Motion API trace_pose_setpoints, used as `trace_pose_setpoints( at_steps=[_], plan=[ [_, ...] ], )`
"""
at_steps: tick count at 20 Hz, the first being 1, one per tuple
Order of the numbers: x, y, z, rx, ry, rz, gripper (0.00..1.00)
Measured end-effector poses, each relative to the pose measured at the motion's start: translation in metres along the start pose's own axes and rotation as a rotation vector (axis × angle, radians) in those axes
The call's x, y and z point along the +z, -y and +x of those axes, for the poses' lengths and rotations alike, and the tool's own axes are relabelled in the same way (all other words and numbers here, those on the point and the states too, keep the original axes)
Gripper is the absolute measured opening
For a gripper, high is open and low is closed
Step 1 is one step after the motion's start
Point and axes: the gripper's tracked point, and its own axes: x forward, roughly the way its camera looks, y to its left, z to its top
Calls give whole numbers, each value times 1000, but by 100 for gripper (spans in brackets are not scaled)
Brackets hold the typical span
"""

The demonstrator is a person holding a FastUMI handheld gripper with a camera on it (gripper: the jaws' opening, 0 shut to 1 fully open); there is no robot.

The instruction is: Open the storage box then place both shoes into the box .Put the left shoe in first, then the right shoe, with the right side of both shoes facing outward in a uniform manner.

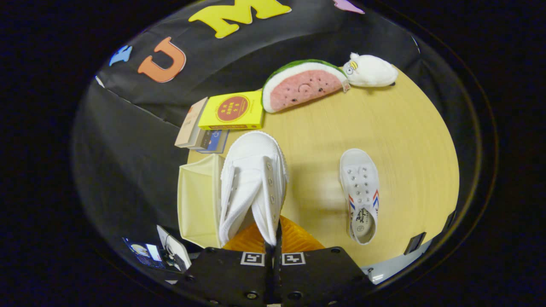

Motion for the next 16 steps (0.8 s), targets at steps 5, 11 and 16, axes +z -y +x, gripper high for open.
trace_pose_setpoints(
  at_steps=[5,11,16],
  plan=[
    [-6,-85,2,46,-5,-43,0],
    [-42,-167,60,55,-76,-94,0],
    [-63,-196,115,13,-98,-69,0]
  ],
)
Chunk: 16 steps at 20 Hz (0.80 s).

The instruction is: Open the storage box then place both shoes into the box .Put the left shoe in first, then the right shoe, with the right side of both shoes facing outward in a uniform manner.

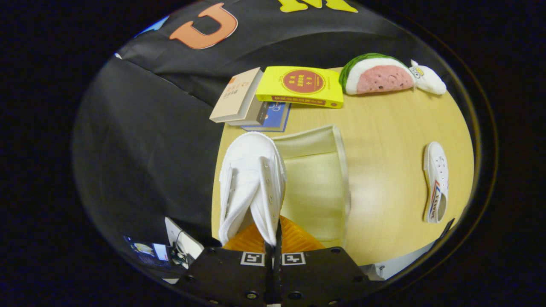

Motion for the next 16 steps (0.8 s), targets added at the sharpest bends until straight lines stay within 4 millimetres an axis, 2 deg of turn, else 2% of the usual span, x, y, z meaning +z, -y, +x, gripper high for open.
trace_pose_setpoints(
  at_steps=[3,6,10,14,16],
  plan=[
    [1,-6,27,-17,26,28,0],
    [-1,1,45,-56,57,54,0],
    [4,8,52,-62,143,108,0],
    [-2,9,60,-69,154,110,0],
    [-6,10,57,-78,175,85,0]
  ],
)
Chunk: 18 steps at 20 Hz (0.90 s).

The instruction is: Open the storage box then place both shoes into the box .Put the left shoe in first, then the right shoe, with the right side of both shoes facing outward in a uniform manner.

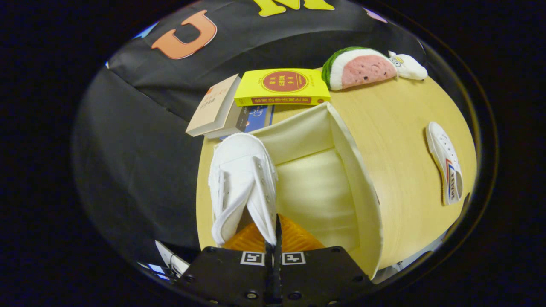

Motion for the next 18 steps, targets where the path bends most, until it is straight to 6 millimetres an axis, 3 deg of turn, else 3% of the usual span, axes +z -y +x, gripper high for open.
trace_pose_setpoints(
  at_steps=[4,10,13,18],
  plan=[
    [-21,17,12,-70,-46,-20,0],
    [-20,21,45,-147,-141,8,0],
    [-23,15,64,-154,-181,16,0],
    [-22,4,77,-125,-218,-73,1]
  ],
)
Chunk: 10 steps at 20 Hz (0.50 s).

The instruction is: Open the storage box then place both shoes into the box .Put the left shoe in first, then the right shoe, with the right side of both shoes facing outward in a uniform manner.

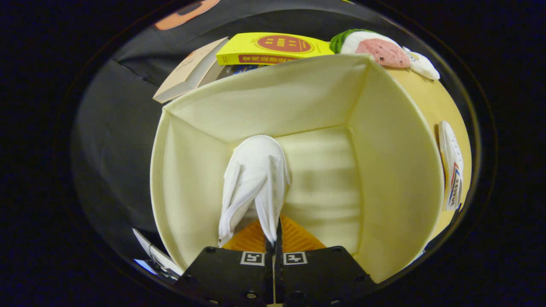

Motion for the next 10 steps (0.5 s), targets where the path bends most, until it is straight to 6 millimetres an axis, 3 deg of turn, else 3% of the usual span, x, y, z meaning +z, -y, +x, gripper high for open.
trace_pose_setpoints(
  at_steps=[1,3,4,8,10],
  plan=[
    [-3,-2,-2,13,-14,-31,14],
    [0,7,-12,-13,7,-93,27],
    [3,10,-20,-11,27,-106,27],
    [3,5,-78,144,36,-132,61],
    [7,15,-111,221,40,-154,77]
  ],
)
